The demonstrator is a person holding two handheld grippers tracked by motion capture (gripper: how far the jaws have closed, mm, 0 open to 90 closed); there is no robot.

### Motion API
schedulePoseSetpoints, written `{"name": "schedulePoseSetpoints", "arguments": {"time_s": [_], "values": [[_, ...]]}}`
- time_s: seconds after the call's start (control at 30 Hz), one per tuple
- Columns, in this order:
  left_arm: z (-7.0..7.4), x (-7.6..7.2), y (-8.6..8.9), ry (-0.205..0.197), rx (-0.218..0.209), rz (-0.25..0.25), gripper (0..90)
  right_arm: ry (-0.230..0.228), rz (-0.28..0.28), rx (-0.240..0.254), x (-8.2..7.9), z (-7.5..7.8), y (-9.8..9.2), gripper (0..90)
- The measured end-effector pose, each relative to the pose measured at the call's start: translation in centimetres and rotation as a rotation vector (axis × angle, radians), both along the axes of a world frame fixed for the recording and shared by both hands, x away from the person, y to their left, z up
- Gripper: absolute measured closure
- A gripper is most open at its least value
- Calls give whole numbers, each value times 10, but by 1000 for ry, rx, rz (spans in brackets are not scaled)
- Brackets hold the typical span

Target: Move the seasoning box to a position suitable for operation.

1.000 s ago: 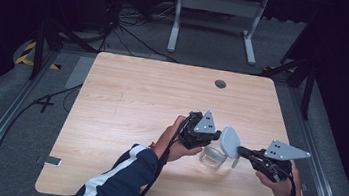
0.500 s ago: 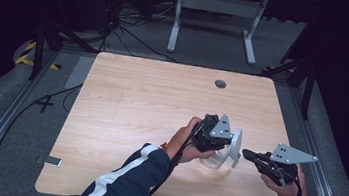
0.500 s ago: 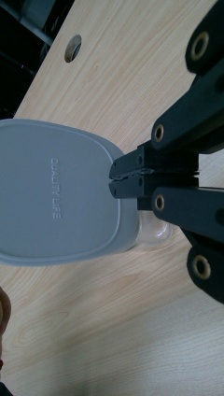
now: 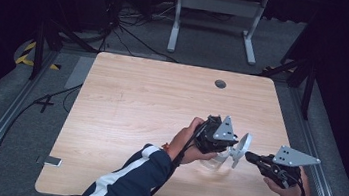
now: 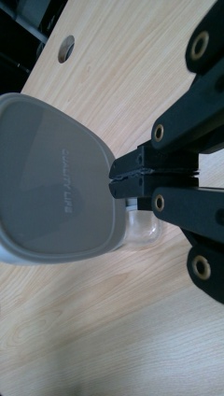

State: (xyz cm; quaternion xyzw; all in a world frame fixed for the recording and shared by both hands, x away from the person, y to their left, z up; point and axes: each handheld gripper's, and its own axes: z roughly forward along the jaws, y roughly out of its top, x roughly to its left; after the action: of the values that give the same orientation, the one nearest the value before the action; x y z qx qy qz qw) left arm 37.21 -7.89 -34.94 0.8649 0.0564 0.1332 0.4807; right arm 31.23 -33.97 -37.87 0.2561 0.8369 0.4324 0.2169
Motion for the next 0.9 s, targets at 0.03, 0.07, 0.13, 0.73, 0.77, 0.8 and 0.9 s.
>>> {"name": "schedulePoseSetpoints", "arguments": {"time_s": [0.03,0.07,0.13,0.73,0.77,0.8,0.9], "values": [[-1,0,8,4,-11,16,813,9,1,8,0,-1,0,897],[-1,0,14,4,-13,26,799,21,3,10,-1,-1,-1,896],[-1,-1,27,-7,-10,37,799,24,2,8,-1,-2,-1,896],[-32,-8,148,-76,161,230,681,21,-58,-24,6,-1,-13,861],[-35,-8,158,-66,169,240,678,20,-60,-23,6,-1,-14,857],[-38,-9,165,-55,174,254,672,12,-63,-22,6,0,-15,854],[-46,-15,185,-57,193,283,669,15,-63,-12,5,2,-19,810]]}}
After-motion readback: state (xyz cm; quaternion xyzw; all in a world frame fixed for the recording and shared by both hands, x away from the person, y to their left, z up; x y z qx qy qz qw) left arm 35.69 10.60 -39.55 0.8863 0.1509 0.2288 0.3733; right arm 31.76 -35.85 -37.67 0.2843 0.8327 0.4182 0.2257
